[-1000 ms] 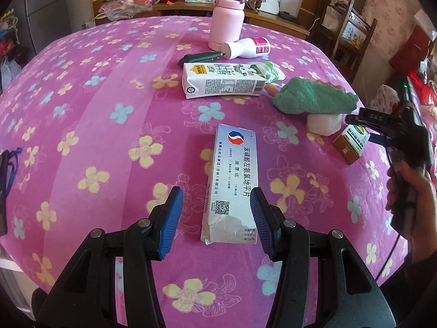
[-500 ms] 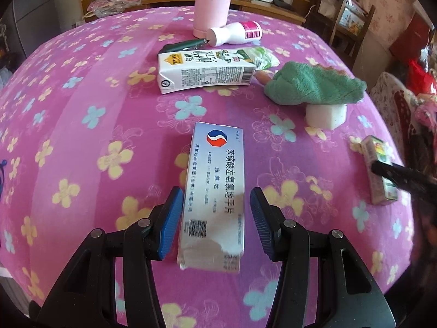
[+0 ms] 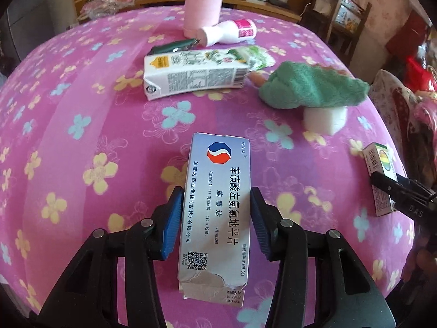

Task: Collect trash
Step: 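Carry both boxes over the white bucket and open both tools to drop them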

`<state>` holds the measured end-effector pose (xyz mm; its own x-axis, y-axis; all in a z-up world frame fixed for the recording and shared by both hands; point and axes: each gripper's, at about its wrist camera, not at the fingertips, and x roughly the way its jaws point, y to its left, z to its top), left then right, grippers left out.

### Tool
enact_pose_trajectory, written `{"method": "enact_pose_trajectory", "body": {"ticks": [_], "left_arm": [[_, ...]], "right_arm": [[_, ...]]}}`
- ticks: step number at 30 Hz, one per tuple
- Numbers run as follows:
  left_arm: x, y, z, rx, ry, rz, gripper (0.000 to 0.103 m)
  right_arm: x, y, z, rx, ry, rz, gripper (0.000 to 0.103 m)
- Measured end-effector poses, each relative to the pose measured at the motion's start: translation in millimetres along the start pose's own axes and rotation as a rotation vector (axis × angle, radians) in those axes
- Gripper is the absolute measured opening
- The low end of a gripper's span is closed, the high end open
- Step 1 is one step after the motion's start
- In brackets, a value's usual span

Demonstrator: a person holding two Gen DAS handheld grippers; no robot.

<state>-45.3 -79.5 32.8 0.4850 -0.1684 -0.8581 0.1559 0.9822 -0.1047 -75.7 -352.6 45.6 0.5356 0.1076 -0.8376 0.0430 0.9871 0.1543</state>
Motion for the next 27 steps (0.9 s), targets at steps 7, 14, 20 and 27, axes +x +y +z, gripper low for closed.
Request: {"method": "enact_pose_trajectory", "body": {"ticks": [7,14,20,27], "left_arm": [[-26.8,-34.2,-4.3,0.053,-0.039,-0.047,0.046],[-39.9,-75.2,-6.8,0.112,-0.054,-0.081,0.046],[-46.8,-114.6,-5.4,0.171,-0.066,-0.109,0.046],[-48.3,-160.0,-2.6,0.239,-0.07,-0.135,0.046]], "right_arm": [[-34.9,-10.0,-11.2,0.015,-0.053,0.056,0.055],[-60.9,-20.2,-18.6,0.023,-0.088,0.069,0.055],[-79.6,-42.6,-24.5,0.053,-0.118,0.053,0.055],[-96.6,-80.6,-32.8,0.115,-0.143,0.031,0.055]]}}
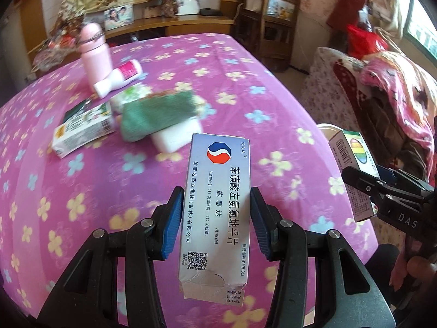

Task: Collect trash
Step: 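Carry both boxes over the white bucket and open both tools to drop them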

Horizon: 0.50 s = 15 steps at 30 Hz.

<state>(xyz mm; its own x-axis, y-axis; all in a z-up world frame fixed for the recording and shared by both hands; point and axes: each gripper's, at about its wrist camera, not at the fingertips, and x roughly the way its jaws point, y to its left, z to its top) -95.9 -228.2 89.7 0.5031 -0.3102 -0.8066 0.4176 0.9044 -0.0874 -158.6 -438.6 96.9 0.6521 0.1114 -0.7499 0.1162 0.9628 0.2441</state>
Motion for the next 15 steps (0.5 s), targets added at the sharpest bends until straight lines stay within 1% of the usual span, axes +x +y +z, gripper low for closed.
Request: {"method": "enact_pose_trajectory", "body": {"ticks": [15], "left_arm": [[25.6,-104.2,24.5,0.157,0.004,-0.061,0.046]], "right_arm": [[-23.5,-92.5,-8.8,0.135,-0.02,-0.08,0.054]]}}
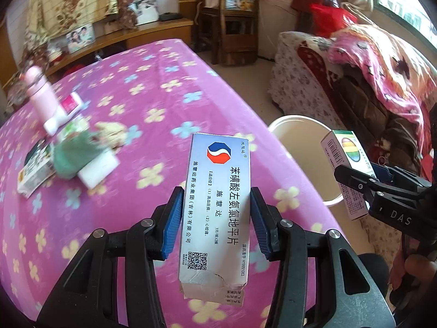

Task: Collect trash
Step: 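Carry both boxes over the white bucket and open both tools to drop them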

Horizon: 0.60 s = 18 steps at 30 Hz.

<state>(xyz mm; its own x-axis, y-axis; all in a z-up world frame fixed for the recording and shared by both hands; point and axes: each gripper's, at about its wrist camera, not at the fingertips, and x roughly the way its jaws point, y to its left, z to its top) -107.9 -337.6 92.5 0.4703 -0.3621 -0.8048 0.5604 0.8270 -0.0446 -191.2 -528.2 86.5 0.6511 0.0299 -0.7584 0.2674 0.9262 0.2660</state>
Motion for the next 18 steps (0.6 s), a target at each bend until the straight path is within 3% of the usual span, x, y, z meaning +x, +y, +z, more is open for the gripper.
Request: {"method": "enact_pose_trajectory", "body": {"ticks": [18], "left_arm": [[64.4,-84.1,40.8,0.058,0.068,-0.124,0.046]], "right_arm": [[28.5,-98.9,-0.2,0.152,0.043,-0.081,0.054]]}}
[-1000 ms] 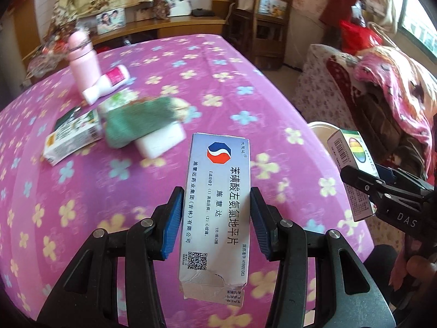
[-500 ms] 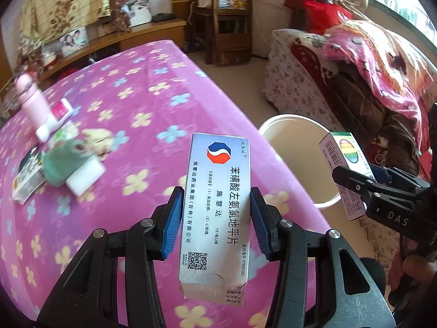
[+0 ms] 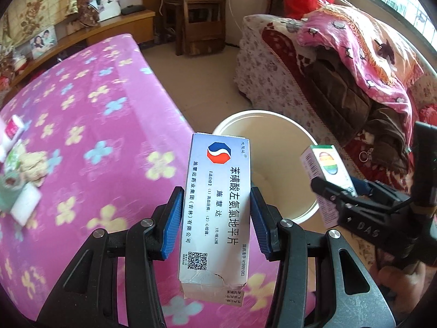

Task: Collect trash
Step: 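Carry both boxes over the white bucket and open both tools to drop them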

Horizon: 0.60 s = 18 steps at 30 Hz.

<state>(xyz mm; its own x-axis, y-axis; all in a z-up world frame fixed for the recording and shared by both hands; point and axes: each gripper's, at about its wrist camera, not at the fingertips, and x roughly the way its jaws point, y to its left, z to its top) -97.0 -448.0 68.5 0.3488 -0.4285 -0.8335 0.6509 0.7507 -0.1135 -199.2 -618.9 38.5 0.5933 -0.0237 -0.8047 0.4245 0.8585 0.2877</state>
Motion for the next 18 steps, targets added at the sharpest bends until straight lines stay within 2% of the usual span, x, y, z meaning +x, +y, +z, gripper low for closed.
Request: {"method": "enact_pose_trajectory", "body": {"ticks": [10,12,14,18], "left_arm": [[36.0,-13.0,14.5,-0.037,0.048,-0.066,0.047],[41.0,-11.5,15.3,-0.058,0.057,-0.086,0.047],[43.8,-8.5,15.1,-0.087,0.061,-0.108,0.048],[44.4,0.8,13.9,-0.144,0.063,-0.14,0.052]], "right_arm": [[25.5,-20.0,5.7,0.055,0.023,-0.011,0.054],[28.4,-22.8,5.6,0.066,0.021,-0.009,0.058],[31.9,-25.0,5.1,0.069,0.033,-0.022,0.066],[35.0,-24.9,2.8,0.064,0.046,-0.031,0.066]]}}
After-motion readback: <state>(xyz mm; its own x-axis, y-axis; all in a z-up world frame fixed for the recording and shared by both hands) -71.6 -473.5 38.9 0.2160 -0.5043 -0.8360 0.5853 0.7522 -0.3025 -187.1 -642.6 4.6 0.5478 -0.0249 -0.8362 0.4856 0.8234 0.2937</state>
